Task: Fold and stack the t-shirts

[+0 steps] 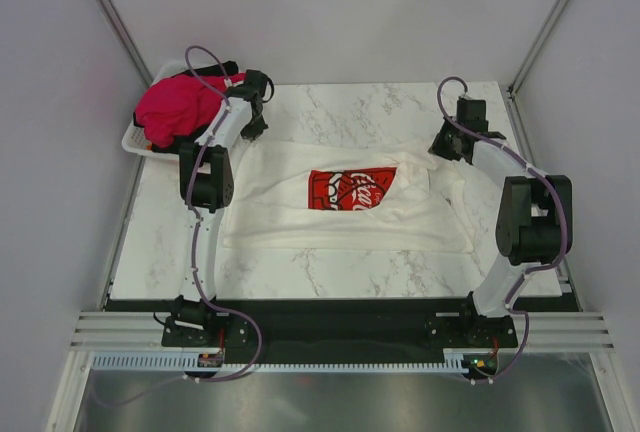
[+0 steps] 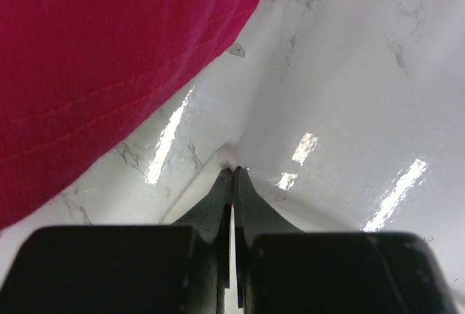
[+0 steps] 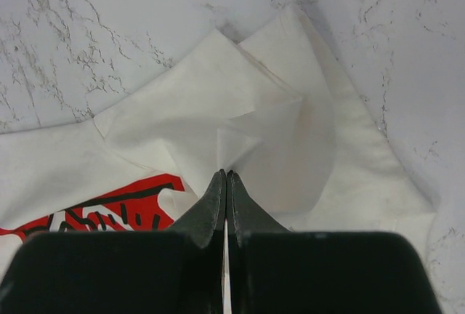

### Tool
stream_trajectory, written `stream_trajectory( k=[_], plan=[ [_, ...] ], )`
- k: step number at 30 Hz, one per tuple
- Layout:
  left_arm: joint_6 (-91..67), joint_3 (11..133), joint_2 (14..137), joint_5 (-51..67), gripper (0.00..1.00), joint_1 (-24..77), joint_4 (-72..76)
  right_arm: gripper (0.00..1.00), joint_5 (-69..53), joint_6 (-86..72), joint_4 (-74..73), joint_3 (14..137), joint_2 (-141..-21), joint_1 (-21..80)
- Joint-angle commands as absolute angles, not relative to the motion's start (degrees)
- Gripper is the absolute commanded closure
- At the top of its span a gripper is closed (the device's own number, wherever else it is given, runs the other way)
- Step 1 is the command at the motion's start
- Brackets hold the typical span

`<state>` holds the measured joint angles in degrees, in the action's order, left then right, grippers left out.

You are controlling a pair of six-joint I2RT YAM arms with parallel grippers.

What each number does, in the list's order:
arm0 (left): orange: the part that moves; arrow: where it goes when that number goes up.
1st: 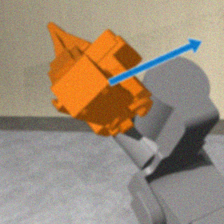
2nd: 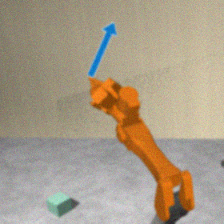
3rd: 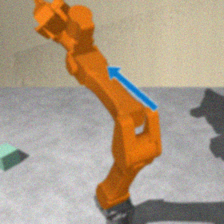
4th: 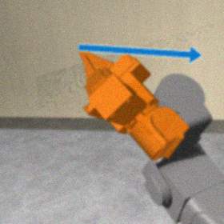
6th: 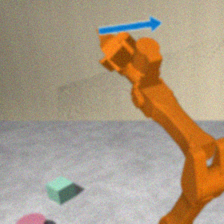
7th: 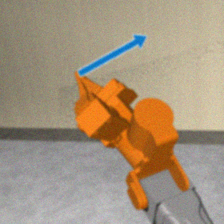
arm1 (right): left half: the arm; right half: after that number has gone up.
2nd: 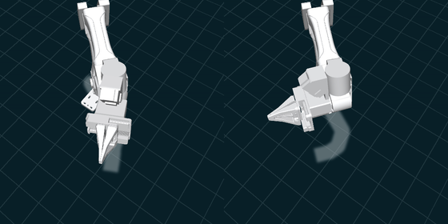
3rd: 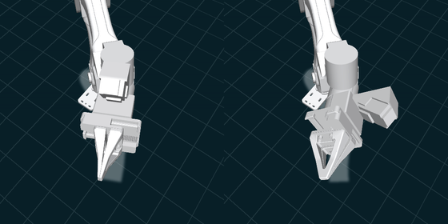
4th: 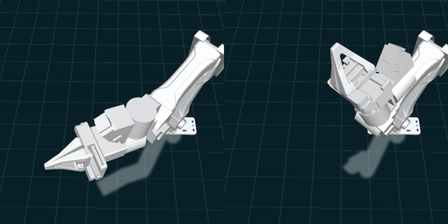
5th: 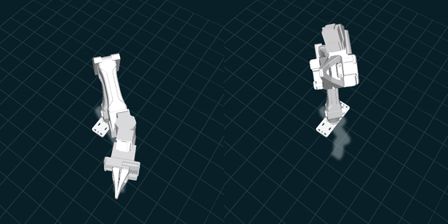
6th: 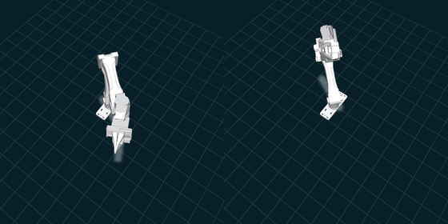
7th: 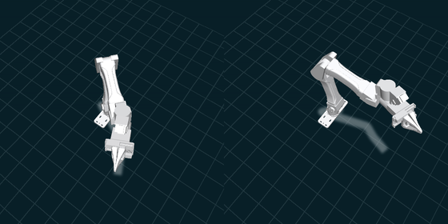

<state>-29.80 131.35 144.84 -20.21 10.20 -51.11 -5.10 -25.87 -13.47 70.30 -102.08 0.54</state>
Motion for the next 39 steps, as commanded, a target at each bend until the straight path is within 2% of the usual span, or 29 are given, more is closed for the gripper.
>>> stream_trajectory(
  k=[1,3,7,9,14,25,29,35,39],
  plan=[
    [-29.80,132.19,142.13,-19.60,0.98,9.93,-52.29,1.00,-7.03,-24.79,-11.95,77.04,-103.44,0.88],
    [-29.36,132.27,139.33,-20.39,0.98,9.84,-52.91,1.00,-7.91,-24.09,-14.32,82.41,-106.24,0.97],
    [-29.36,131.49,134.41,-21.97,0.98,9.32,-55.36,1.00,-7.83,-20.75,-23.09,101.90,-111.61,1.85],
    [-29.44,128.69,130.72,-23.54,0.98,9.14,-55.99,1.00,-7.56,-19.52,-24.78,106.15,-111.97,1.93],
    [-30.41,120.16,122.62,-26.19,0.98,8.44,-55.64,1.00,-7.91,-18.11,-25.49,104.77,-108.55,1.93],
    [-32.96,105.66,111.45,-26.81,0.98,8.26,-54.41,1.00,-8.35,-16.79,-25.14,90.28,-97.04,1.93],
    [-34.54,96.45,107.59,-26.19,0.98,8.26,-51.61,1.00,-5.64,-18.80,-25.05,82.37,-91.16,1.85],
    [-37.09,82.22,99.77,-27.07,0.98,8.26,-46.76,1.00,-0.36,-26.78,-23.47,62.70,-75.08,1.93],
    [-39.90,72.27,94.67,-28.73,0.98,8.26,-42.20,1.00,5.96,-33.47,-21.62,44.70,-59.87,1.76]
  ],
)
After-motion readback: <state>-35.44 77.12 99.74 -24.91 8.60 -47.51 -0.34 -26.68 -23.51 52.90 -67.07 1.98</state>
